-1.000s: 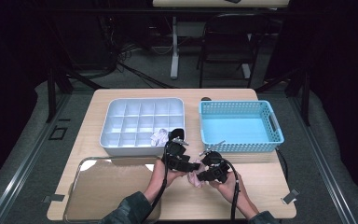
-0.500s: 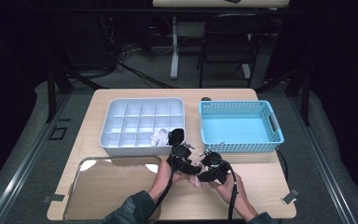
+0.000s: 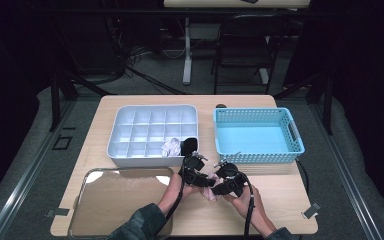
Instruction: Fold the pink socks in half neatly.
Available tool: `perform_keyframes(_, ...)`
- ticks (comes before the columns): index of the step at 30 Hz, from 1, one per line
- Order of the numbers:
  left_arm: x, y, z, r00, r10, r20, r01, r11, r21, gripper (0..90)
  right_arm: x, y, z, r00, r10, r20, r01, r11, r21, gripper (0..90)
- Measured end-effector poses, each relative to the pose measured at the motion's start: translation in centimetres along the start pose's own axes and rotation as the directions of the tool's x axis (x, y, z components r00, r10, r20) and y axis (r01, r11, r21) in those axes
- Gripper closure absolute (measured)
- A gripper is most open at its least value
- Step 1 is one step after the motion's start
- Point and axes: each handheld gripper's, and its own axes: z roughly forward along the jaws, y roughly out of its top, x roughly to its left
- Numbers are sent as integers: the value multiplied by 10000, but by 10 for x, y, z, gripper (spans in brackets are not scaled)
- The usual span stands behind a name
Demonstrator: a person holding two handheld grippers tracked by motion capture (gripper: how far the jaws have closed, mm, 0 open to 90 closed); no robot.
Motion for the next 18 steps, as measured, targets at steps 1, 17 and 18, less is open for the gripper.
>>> perform_keyframes(1,1,-1,0,9999,-15,109,16,10000,-70,656,0,0,0,10000,8,-5,-8,10000,-6,745)
perform_keyframes(17,1,-6,-4,9998,189,69,-186,9987,-465,715,-13,-1,-15,9974,-191,-697,180,9997,-161,410)
perform_keyframes(18,0,-6,-4,9997,241,26,-239,9986,-468,715,-9,-4,-12,9959,481,-770,-556,9937,-978,386)
